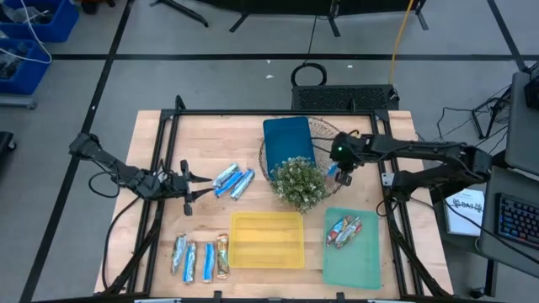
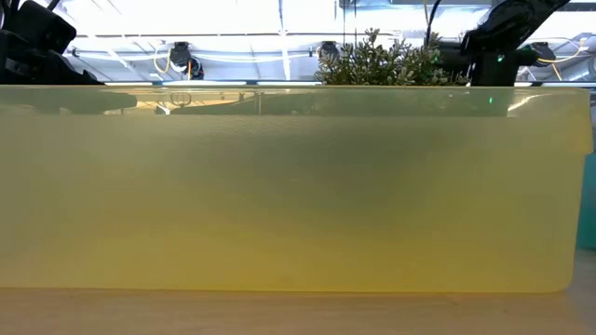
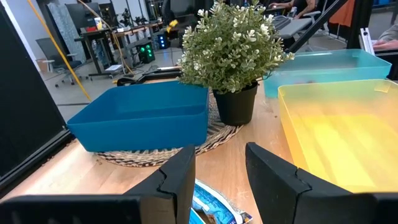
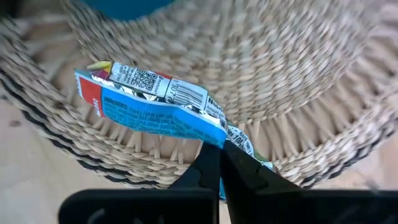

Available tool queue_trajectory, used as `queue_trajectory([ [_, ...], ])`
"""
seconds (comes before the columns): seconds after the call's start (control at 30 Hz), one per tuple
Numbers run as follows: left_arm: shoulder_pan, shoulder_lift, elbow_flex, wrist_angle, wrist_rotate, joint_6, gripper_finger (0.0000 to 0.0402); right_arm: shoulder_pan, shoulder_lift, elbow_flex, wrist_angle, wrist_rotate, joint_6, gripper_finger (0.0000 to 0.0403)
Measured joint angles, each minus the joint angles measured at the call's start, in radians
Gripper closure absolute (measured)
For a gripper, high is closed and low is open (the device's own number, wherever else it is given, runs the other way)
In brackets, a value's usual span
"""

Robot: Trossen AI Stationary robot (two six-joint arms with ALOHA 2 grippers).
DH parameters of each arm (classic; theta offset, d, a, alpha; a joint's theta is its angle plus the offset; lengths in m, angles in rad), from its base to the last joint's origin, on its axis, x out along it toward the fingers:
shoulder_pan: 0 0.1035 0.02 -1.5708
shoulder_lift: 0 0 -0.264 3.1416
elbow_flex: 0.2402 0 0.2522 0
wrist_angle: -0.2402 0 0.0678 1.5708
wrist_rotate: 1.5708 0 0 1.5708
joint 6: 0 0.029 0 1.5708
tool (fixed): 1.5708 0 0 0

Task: Pick and place Granola Bars by type
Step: Put the green granola bar into the light green bin

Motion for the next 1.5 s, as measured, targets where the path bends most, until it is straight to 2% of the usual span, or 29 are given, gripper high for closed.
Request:
queue_trajectory([
  [0.33, 0.0, 0.0, 0.0, 0.0, 0.0, 0.0, 0.0256, 0.0, -0.258, 0.0, 0.001, -0.001, 0.021, 0.0403],
  [0.53, 0.0, 0.0, 0.0, 0.0, 0.0, 0.0, 0.0256, 0.0, -0.366, 0.0, 0.0, 0.0, 0.042, 0.0403],
  [0.93, 0.0, 0.0, 0.0, 0.0, 0.0, 0.0, 0.0256, 0.0, -0.432, 0.0, -0.003, 0.034, 0.058, 0.0403],
  [1.03, 0.0, 0.0, 0.0, 0.0, 0.0, 0.0, 0.0256, 0.0, -0.439, -0.003, 0.004, 0.086, 0.072, 0.0403],
  [1.23, 0.0, 0.0, 0.0, 0.0, 0.0, 0.0, 0.0256, 0.0, -0.476, -0.046, 0.09, 0.13, 0.099, 0.0403],
  [1.4, 0.0, 0.0, 0.0, 0.0, 0.0, 0.0, 0.0256, -0.001, -0.539, -0.159, 0.248, 0.138, 0.124, 0.0403],
  [1.5, 0.0, 0.0, 0.0, 0.0, 0.0, 0.0, 0.0256, -0.01, -0.581, -0.221, 0.322, 0.19, 0.131, 0.0403],
])
